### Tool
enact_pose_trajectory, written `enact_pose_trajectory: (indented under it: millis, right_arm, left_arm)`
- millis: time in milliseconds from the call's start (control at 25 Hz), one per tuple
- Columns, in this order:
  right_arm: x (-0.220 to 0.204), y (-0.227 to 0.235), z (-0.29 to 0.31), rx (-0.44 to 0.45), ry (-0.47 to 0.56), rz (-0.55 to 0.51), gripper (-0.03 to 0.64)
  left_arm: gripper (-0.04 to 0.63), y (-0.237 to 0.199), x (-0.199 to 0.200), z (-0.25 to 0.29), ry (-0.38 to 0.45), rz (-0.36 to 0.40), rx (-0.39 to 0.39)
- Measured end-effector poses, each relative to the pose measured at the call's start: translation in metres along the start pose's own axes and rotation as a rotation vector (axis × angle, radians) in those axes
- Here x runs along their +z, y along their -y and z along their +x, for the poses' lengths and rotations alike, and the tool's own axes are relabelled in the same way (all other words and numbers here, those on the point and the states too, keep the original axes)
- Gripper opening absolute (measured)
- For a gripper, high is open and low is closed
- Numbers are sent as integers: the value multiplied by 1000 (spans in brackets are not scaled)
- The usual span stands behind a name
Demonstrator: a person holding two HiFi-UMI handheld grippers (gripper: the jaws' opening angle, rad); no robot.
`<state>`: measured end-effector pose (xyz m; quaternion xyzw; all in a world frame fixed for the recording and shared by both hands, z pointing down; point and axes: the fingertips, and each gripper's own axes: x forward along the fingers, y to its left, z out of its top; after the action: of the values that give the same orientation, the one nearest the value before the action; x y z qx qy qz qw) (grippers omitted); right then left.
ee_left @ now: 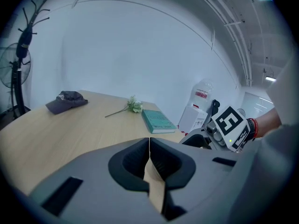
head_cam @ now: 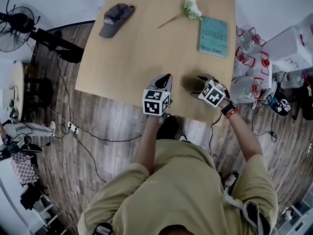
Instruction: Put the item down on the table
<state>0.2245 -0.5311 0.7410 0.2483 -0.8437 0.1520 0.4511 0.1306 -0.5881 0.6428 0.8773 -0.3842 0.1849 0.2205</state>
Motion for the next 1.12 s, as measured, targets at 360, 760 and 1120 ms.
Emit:
enact_pose_trajectory:
  millis: [360, 760, 1120]
  right_arm:
    - [4, -5, -79, -190, 200, 285, 310]
    - [5, -49, -169, -283, 375, 446, 209]
    - [-2, -92, -241, -410, 521, 556, 149]
  left_arm:
    - [25, 46, -2, -53, 46, 46, 13]
    - [25, 102, 14, -105, 154, 82, 39]
    - [25, 145, 39, -166, 243, 126, 93]
